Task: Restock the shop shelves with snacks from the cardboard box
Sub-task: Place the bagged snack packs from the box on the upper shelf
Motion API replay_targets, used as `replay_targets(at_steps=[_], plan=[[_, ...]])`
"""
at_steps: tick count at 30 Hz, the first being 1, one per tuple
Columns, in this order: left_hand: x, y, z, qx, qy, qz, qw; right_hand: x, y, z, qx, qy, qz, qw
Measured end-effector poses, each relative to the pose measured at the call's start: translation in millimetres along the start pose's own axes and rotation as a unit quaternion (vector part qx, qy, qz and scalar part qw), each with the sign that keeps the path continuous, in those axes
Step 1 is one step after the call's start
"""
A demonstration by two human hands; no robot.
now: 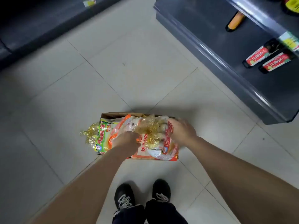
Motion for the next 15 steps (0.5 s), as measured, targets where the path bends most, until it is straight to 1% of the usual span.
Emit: replay_targets(at_steps=[3,7,9,11,13,15], plan=[[25.2,-12.3,-0.2,-0.010,0.024,0.044,0.999,15.8,-18.2,3.5,-0.026,0.016,-0.001,1.000],[36.9,-19.0,-7.5,0.002,0.017,0.051,0.999,34.2,-34.8,6.5,-0.048,0.009,-0.002,0.999],[37.1,-17.2,-12.0,-0.009,0.054,0.073,0.996,36.7,-38.9,10.3,-0.065,0.019,0.014,0.998],[37.8,-14.1,-14.9,-0.031,0.100,0.094,0.990,26.5,-38.9,16.5,-0.087,0.054,-0.005,0.995],[34.3,-10.7,-17.2,-0.039,0.107,0.083,0.990,15.6,-32.2,17.3,-0.089,0.077,-0.018,0.993],[25.8,-5.5,-19.0,-0.038,0.112,0.066,0.991,4.3,-21.1,15.5,-0.076,0.071,-0.024,0.994]])
Point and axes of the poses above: each hand's wrist, its own y-axis away from the middle knuckle, its own x-axis out of the palm, z = x × y, the point moved 10 cm from there along -y, towards the middle knuckle, and after that the axes turned 11 degrees about -x, right-handed, at the moved point
